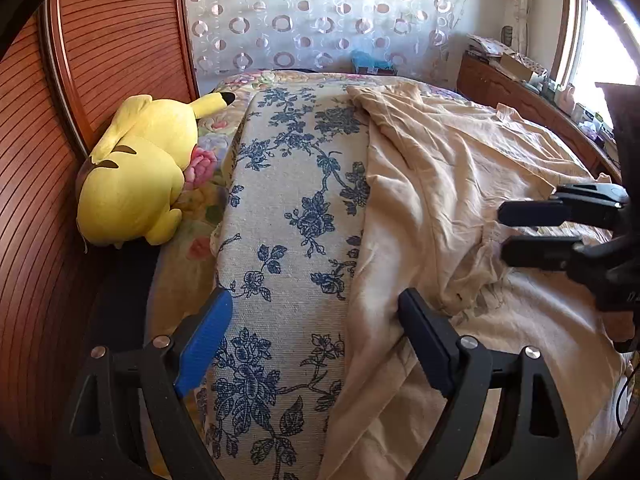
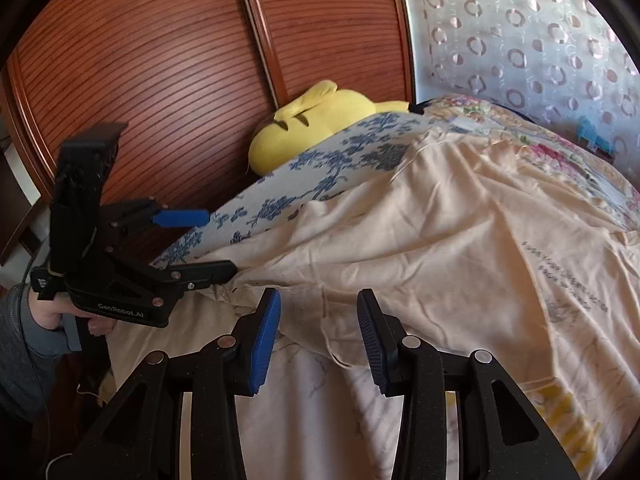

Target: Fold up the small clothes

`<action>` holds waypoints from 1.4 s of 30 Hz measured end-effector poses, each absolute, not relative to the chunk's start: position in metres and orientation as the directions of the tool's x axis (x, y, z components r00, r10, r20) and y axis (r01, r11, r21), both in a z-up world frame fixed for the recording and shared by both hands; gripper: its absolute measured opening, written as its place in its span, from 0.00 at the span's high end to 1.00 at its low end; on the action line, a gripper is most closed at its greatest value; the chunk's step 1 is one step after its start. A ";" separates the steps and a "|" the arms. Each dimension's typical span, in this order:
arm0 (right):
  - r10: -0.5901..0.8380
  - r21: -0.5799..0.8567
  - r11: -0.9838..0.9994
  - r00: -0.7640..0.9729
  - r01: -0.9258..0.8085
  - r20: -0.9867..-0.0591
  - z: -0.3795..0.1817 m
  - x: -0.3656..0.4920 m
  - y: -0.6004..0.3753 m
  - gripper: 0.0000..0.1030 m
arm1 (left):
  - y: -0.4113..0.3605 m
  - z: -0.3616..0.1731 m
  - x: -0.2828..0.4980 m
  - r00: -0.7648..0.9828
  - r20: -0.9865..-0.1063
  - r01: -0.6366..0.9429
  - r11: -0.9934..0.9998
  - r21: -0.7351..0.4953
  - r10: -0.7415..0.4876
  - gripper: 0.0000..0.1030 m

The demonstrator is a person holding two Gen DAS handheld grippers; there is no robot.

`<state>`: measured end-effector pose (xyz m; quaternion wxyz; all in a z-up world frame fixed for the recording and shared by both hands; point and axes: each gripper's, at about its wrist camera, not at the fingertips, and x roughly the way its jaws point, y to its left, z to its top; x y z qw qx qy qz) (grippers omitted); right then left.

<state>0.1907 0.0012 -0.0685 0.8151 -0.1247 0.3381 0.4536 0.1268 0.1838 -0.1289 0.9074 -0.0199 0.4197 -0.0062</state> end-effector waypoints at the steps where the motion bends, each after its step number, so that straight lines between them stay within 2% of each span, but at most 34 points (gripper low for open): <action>1: 0.649 0.100 0.558 0.359 -0.824 -0.671 -0.070 0.193 0.005 0.60 | 0.184 -0.129 0.127 0.649 -0.761 -0.006 0.999 -0.039 -0.026 0.16; 2: 0.646 0.101 0.559 0.356 -0.823 -0.676 -0.073 0.194 0.008 0.67 | 0.183 -0.129 0.127 0.649 -0.760 -0.006 0.999 -0.036 -0.023 0.16; 3: 0.647 0.107 0.551 0.343 -0.828 -0.681 -0.075 0.194 0.009 0.78 | 0.183 -0.129 0.127 0.650 -0.760 -0.005 0.999 -0.033 -0.022 0.16; 6: 0.648 0.086 0.523 0.329 -0.848 -0.687 -0.074 0.184 0.005 0.93 | 0.183 -0.130 0.126 0.652 -0.757 -0.004 0.999 -0.038 -0.026 0.16; 15: 0.629 0.047 0.482 0.308 -0.875 -0.713 -0.069 0.150 -0.034 0.93 | 0.184 -0.130 0.126 0.655 -0.755 -0.009 0.999 -0.034 -0.020 0.16; 19: 0.650 0.043 0.507 0.349 -0.861 -0.675 -0.057 0.150 -0.038 0.93 | 0.184 -0.130 0.125 0.657 -0.754 -0.012 0.999 -0.033 -0.017 0.16; 20: 0.659 0.051 0.516 0.358 -0.855 -0.661 -0.054 0.152 -0.036 0.84 | 0.184 -0.130 0.125 0.657 -0.754 -0.012 0.999 -0.032 -0.017 0.16; 21: 0.666 0.053 0.525 0.371 -0.850 -0.648 -0.051 0.154 -0.034 0.69 | 0.184 -0.130 0.125 0.657 -0.754 -0.011 0.999 -0.032 -0.017 0.16; 23: 0.673 0.056 0.539 0.390 -0.840 -0.629 -0.047 0.160 -0.026 0.56 | 0.184 -0.130 0.125 0.657 -0.754 -0.012 0.999 -0.033 -0.017 0.16; 28: 0.664 0.077 0.540 0.368 -0.838 -0.651 -0.058 0.176 0.003 0.55 | 0.184 -0.130 0.125 0.657 -0.753 -0.012 0.999 -0.033 -0.017 0.16; 29: 0.666 0.086 0.531 0.352 -0.843 -0.658 -0.061 0.178 0.006 0.58 | 0.184 -0.130 0.125 0.657 -0.753 -0.012 0.999 -0.033 -0.017 0.16; 30: 0.665 0.090 0.528 0.344 -0.845 -0.663 -0.064 0.179 0.008 0.79 | 0.184 -0.130 0.125 0.657 -0.753 -0.012 0.999 -0.033 -0.017 0.16; 31: 0.665 0.093 0.523 0.337 -0.847 -0.666 -0.065 0.178 0.010 0.91 | 0.184 -0.130 0.125 0.658 -0.753 -0.013 0.999 -0.033 -0.016 0.16; 32: 0.666 0.093 0.515 0.329 -0.852 -0.669 -0.067 0.176 0.010 0.96 | 0.184 -0.130 0.125 0.658 -0.753 -0.013 0.999 -0.033 -0.016 0.16; 42: 0.624 0.024 0.495 0.336 -0.869 -0.706 -0.073 0.149 -0.014 0.96 | 0.183 -0.130 0.124 0.660 -0.751 -0.017 0.999 -0.032 -0.013 0.16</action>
